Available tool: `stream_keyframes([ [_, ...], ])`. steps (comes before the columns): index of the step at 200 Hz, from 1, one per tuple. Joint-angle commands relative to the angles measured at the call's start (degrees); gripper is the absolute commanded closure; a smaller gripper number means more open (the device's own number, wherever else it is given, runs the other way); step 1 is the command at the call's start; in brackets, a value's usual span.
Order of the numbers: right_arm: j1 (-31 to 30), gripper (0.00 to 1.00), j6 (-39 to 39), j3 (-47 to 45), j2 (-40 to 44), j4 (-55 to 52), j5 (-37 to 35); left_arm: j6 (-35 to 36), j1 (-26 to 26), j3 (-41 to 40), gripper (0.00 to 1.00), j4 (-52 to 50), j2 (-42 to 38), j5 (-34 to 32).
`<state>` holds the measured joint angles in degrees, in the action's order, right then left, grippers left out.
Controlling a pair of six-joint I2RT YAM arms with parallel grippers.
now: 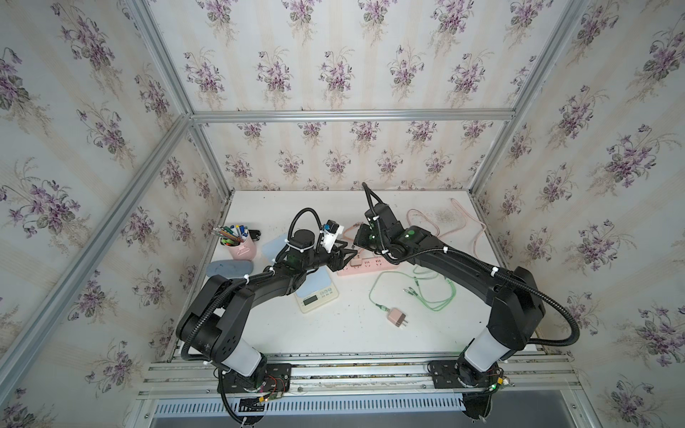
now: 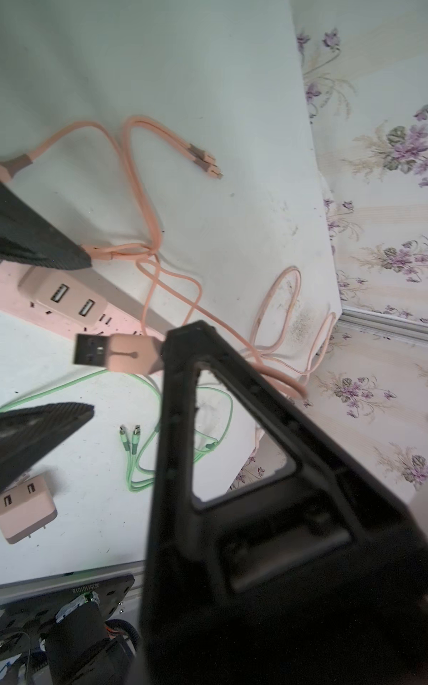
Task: Charge the electronic scale
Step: Adjust the charging cable.
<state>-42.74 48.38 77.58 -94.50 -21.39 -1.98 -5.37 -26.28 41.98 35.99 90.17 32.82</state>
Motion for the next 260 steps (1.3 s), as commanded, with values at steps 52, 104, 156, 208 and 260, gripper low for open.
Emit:
stream_keyframes([
  [52, 2.47, 1.00, 2.45, -3.79, 4.35, 1.59, 6.81, 3.24, -1.37, 4.36, 0.56, 4.72, 2.37, 4.29],
  [104, 3.33, 1.00, 2.66, -5.05, 6.32, 3.01, 8.54, 3.78, -1.49, 5.41, 0.58, 1.43, 2.45, 4.58],
  [156, 4.55, 1.00, 2.97, -6.52, 8.14, 3.47, 9.27, 4.13, -1.43, 6.59, 0.63, -1.86, 2.64, 6.34],
  [208, 5.47, 1.00, 2.69, -7.08, 9.41, 3.37, 9.69, 4.36, -1.48, 6.98, 0.80, -3.91, 2.15, 7.49],
  [260, 6.45, 0.81, 0.50, -9.00, 11.12, 6.47, 16.43, 6.15, -1.38, 8.46, 0.89, -7.32, 1.20, 8.31],
])
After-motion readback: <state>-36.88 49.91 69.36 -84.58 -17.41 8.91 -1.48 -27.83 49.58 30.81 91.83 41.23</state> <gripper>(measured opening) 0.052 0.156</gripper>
